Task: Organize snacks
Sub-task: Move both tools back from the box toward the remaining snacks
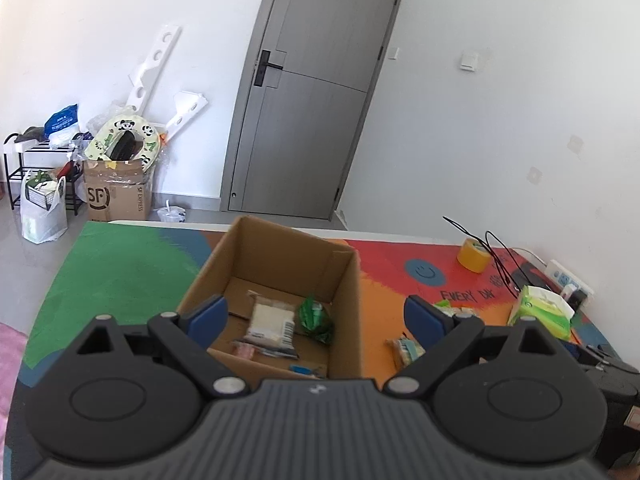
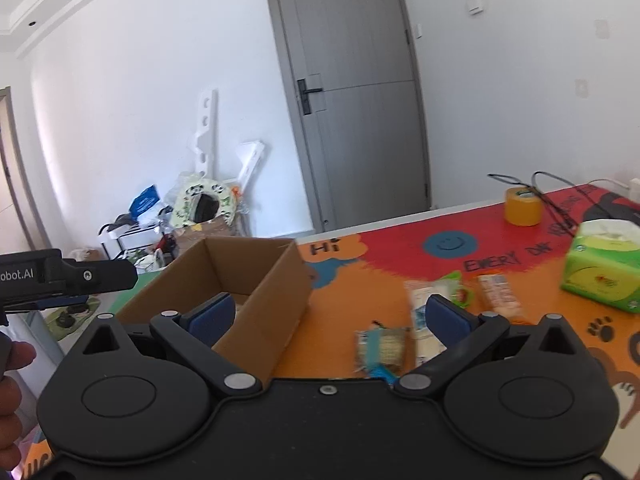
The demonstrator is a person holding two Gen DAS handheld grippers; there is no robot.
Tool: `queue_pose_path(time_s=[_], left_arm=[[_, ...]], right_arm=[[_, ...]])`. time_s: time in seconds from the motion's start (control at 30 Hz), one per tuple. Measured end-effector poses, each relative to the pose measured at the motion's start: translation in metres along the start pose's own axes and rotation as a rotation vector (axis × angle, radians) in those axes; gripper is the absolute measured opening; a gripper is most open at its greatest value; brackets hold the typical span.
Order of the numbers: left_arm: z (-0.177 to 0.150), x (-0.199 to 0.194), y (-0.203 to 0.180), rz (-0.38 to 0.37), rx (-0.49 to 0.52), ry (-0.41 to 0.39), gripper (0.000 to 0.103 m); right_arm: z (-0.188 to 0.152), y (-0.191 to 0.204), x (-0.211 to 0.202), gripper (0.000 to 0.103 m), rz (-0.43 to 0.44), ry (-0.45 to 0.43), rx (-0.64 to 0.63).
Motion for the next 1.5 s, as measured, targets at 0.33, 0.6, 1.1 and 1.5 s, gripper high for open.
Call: queue_pose_path(time_s=[0.33,0.6,1.1,1.5], left_arm=[[-0.006,-0.009,-0.027,-0.056,0.009,0.016,0.095],[-0.005,-0.016,-0.043,-0.077,0.037,0.014,0.098],[-0.021,-0.011,-0.092,-0.141,0.106,0.032,0.098],[-0.037,0.007,-0.120,-0.133,0.149,0.065,0.098]], right_arm=[[0.000,-0.032,-0.024,0.103,-0.035,0.009,0.053],[0.004,-0.050,-0.041,0.103,-0.073,-0.005,0.071],[0.000,-0.099,-0.072,0.103,-0.159,-0.035,0.123],[-0.005,-0.149,-0.086,0.103,-0.214,-0.048,0.198]])
Point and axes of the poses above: each gripper's, at about its wrist camera, not at the fingertips, and x roughly the way its jaws point, y to its left, z to its top, the point moved 8 cm from there along x, roughly the way its jaws point, and after that the axes turned 6 degrees about z, right-handed, at the moved point
